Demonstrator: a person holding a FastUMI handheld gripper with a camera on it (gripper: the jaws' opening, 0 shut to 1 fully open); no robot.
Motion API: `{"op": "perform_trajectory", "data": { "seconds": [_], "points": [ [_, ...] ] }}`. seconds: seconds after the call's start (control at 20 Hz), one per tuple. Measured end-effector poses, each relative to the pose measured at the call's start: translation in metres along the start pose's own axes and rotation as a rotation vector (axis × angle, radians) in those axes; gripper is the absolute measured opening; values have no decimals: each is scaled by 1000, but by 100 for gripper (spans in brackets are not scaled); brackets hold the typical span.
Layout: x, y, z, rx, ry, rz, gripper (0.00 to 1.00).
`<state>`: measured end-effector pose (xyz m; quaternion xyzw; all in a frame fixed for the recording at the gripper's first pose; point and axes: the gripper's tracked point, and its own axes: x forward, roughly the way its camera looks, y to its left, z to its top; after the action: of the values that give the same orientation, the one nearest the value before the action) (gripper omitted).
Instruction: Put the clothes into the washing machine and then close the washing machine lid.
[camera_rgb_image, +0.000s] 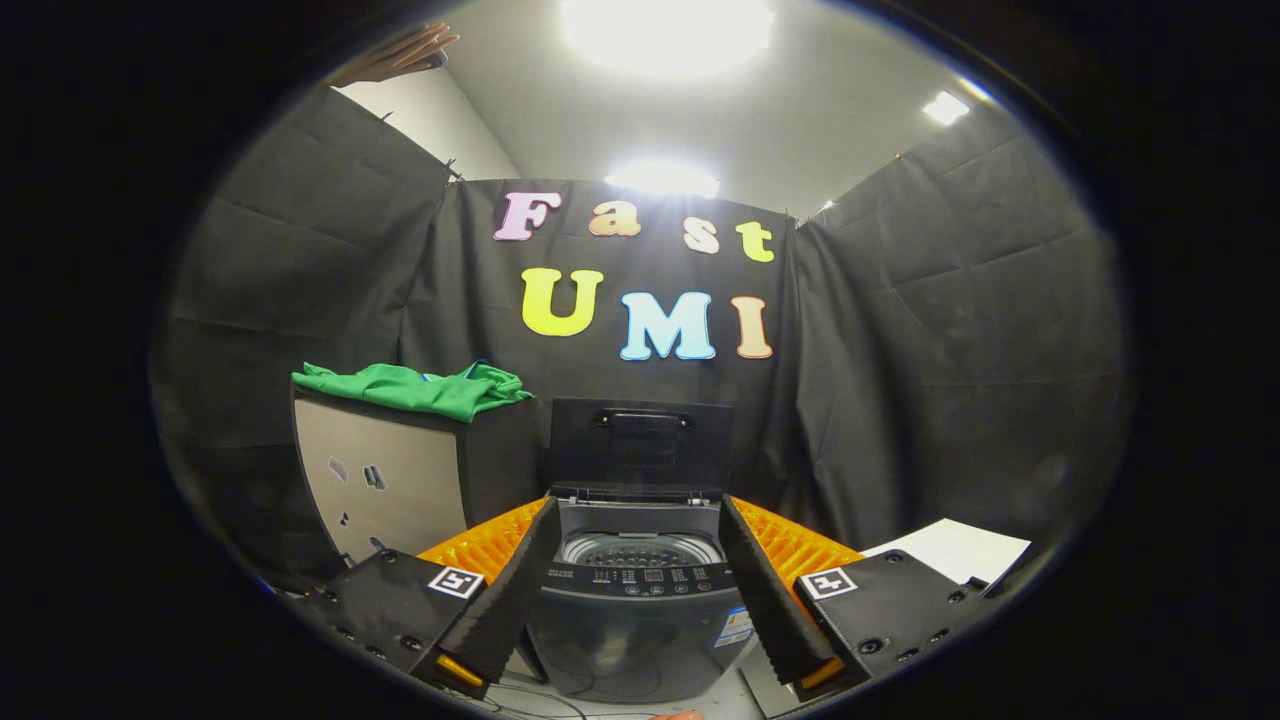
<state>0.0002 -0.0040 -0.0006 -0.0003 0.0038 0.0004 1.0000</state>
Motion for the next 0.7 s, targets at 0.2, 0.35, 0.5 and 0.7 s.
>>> {"op": "perform_trajectory", "data": {
  "seconds": [0.2,0.35,0.5,0.7],
  "points": [
    [1,-3,-1,3,4,-8,99],
    [1,-2,-1,2,7,-7,99],
    [1,-2,-1,-4,7,-4,99],
    [4,1,3,-4,7,3,99]
  ]
}}
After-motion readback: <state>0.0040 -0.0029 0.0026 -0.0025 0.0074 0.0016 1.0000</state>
